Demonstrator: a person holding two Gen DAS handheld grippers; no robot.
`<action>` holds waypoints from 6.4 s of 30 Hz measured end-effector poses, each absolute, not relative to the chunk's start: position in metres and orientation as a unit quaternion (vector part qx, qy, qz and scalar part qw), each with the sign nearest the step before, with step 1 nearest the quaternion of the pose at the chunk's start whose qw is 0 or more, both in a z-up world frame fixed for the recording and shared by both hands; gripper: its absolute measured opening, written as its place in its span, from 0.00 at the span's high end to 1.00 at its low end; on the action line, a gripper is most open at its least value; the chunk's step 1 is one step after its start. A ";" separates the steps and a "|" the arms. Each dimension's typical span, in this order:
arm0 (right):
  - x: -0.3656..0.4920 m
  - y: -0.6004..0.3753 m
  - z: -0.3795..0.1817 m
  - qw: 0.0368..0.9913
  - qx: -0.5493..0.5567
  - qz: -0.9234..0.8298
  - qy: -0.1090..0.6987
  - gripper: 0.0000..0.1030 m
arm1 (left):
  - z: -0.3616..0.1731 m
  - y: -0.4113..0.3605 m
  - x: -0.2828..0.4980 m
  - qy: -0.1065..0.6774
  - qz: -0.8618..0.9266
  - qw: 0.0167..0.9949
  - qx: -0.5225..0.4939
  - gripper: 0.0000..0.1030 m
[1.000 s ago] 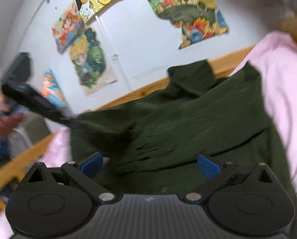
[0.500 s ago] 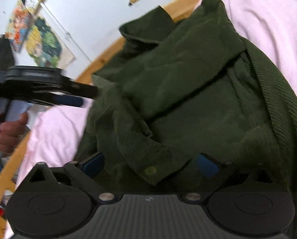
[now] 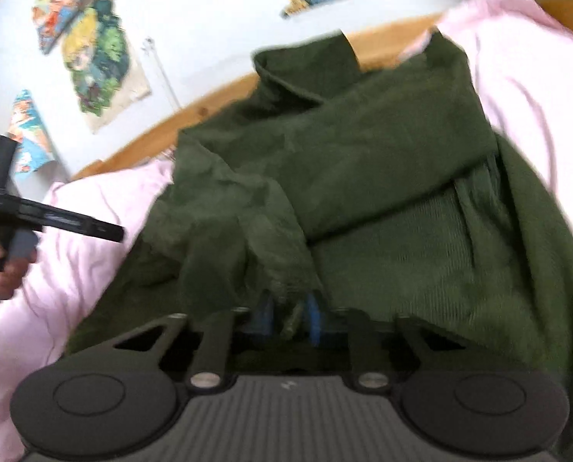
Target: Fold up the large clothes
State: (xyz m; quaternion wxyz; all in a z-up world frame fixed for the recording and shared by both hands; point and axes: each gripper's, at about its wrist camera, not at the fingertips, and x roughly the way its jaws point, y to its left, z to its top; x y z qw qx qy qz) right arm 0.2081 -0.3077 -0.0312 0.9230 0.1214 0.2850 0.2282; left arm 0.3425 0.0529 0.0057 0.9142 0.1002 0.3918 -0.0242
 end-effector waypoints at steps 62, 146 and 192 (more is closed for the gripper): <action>0.349 -0.280 0.041 0.941 0.045 0.127 0.310 0.17 | -0.033 0.145 0.437 0.248 0.025 0.967 -0.053 0.22; 0.331 -0.287 0.093 0.973 -0.098 0.180 0.106 0.10 | -0.028 0.073 0.450 0.196 0.016 0.980 -0.011 0.05; 0.428 -0.139 -0.063 0.949 -0.216 0.111 0.200 0.17 | -0.036 0.071 0.385 0.237 -0.020 0.971 0.017 0.03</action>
